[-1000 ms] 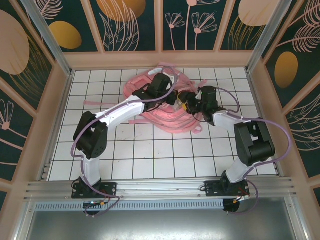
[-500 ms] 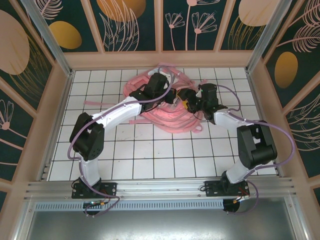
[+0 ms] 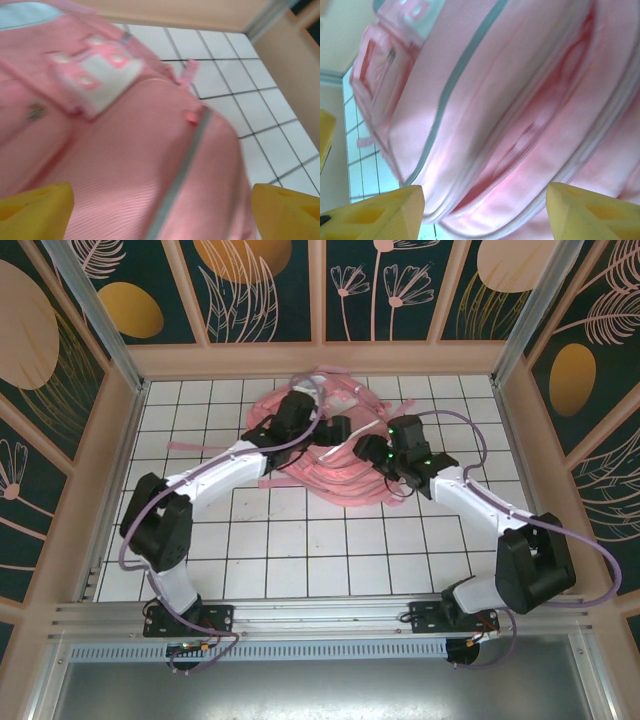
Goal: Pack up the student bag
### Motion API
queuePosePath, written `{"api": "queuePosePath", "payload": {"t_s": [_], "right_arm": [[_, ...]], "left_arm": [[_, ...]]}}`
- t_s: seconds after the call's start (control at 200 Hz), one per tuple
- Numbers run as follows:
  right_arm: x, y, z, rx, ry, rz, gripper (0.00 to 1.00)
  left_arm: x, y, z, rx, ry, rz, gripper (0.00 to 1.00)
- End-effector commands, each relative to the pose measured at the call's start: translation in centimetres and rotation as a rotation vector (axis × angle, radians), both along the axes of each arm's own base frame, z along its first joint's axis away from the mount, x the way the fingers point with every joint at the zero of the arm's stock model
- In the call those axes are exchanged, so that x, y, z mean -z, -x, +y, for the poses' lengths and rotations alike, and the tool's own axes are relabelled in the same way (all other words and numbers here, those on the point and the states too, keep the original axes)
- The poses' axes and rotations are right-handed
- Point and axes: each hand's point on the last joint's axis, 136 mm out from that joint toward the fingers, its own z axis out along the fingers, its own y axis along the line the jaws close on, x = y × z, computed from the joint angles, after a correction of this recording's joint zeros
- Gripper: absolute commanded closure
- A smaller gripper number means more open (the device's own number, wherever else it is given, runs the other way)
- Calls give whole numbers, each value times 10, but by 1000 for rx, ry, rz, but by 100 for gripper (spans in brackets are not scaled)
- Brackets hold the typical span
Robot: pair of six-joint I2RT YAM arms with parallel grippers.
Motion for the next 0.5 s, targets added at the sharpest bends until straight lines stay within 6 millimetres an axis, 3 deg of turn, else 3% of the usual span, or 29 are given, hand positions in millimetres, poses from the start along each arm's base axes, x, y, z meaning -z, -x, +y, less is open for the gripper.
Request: {"api": "queuePosePath", "payload": {"t_s": [0.0,0.125,0.21,0.35,0.49], "right_arm": [[-4,15,16,-14,72,5,36],[0,25,62,-65,30,30,40],[6,25,85,-71,23,41,43],[16,17,106,-59,13,48,49],[20,3,117,-26,-15,34,54]], "left_arm": [[-16,-15,59,-186,114,-19,6],[1,-12,102,-274,146,4,5],[16,-8,117,-307,142,23,5],[51,-1,128,-324,159,77,6],[78,-3,123,-309,185,117,11]]}}
